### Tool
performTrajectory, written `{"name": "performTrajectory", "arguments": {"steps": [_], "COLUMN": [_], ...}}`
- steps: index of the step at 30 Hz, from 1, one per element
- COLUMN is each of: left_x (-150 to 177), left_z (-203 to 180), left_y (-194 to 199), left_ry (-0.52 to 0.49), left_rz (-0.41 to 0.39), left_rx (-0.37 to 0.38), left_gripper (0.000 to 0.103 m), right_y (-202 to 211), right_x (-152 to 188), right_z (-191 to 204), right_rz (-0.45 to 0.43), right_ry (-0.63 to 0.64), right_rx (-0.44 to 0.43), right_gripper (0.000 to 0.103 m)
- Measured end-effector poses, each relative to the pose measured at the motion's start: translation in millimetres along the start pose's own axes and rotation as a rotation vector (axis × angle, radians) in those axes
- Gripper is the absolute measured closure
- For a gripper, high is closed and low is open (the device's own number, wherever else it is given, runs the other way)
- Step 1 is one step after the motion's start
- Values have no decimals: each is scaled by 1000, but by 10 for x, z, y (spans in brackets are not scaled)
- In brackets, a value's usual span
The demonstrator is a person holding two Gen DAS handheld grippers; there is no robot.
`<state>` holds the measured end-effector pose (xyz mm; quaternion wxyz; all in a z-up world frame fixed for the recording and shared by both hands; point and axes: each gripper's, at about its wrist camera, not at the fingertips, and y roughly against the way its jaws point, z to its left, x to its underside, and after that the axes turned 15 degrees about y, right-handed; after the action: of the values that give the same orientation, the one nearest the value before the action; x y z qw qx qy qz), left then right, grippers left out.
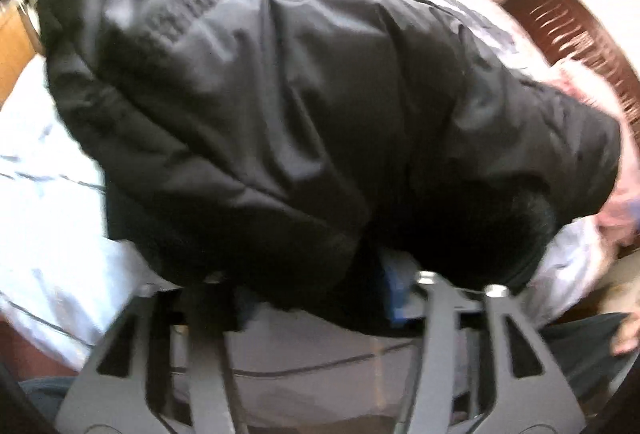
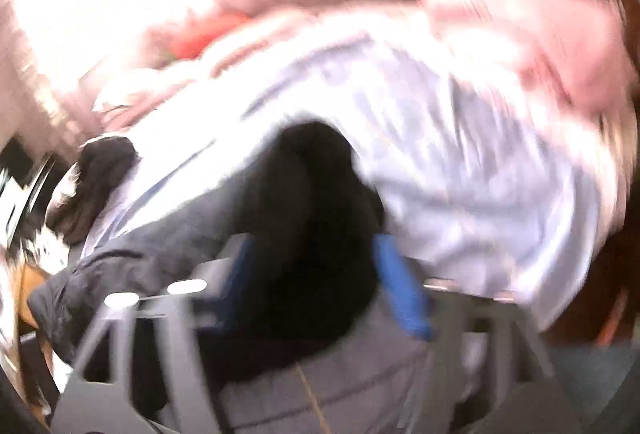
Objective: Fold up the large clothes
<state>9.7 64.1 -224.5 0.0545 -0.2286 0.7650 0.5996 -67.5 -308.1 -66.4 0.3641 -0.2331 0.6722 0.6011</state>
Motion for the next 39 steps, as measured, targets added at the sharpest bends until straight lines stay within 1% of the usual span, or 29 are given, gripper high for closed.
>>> {"name": "performTrajectory", "arguments": {"steps": [2, 3, 4, 5, 6, 7, 8, 9, 10, 12, 13, 16, 22, 27, 30, 32, 37, 39], "left_x": [7, 34, 59, 96, 110, 111, 91, 71, 68, 60, 53, 105, 171, 263, 311, 354, 492, 551], "left_z": [-42, -52, -58, -87, -151, -227, -276, -324, -352, -416, -438, -429, -420, -440, -452, -453, -449, -456], "left_y": [46, 66, 76, 120, 167, 238, 275, 309, 346, 390, 393, 426, 386, 346, 323, 304, 234, 204], "left_ry": [-15, -19, -26, -36, -47, -60, -78, -93, -107, -139, -148, -161, -157, -169, -175, -181, -198, -210], "left_rz": [-34, -40, -50, -70, -91, -113, -141, -164, -183, -222, -229, -232, -218, -206, -196, -186, -151, -136], "left_rx": [-22, -25, -31, -44, -57, -70, -86, -100, -111, -129, -132, -133, -130, -138, -136, -137, -141, -146], "left_gripper": [38, 38, 38, 38, 37, 37, 37, 37, 36, 36, 34, 32, 29, 28, 25, 22, 22, 22], "right_y": [39, -12, -65, -138, -275, -387, -562, -707, -840, -994, -1075, -1246, -1381, -1485, -1523, -1550, -1616, -1675], "right_x": [-168, -269, -323, -342, -378, -391, -361, -307, -238, -75, -14, 155, 489, 727, 846, 906, 1098, 1147], "right_z": [269, 397, 540, 619, 724, 769, 781, 786, 753, 664, 613, 542, 541, 420, 371, 359, 411, 400], "right_rz": [-59, -67, -65, -55, -15, 22, 78, 135, 187, 259, 291, 353, 405, 470, 505, 527, 586, 615], "right_ry": [134, 192, 258, 295, 320, 317, 289, 259, 228, 167, 141, 87, 104, 46, 23, 22, 57, 55], "right_rx": [-72, -95, -142, -185, -223, -247, -289, -321, -337, -325, -323, -324, -269, -267, -257, -238, -167, -163], "right_gripper": [4, 4, 6, 10, 22, 33, 37, 47, 52, 52, 54, 56, 56, 56, 56, 56, 56, 55]}}
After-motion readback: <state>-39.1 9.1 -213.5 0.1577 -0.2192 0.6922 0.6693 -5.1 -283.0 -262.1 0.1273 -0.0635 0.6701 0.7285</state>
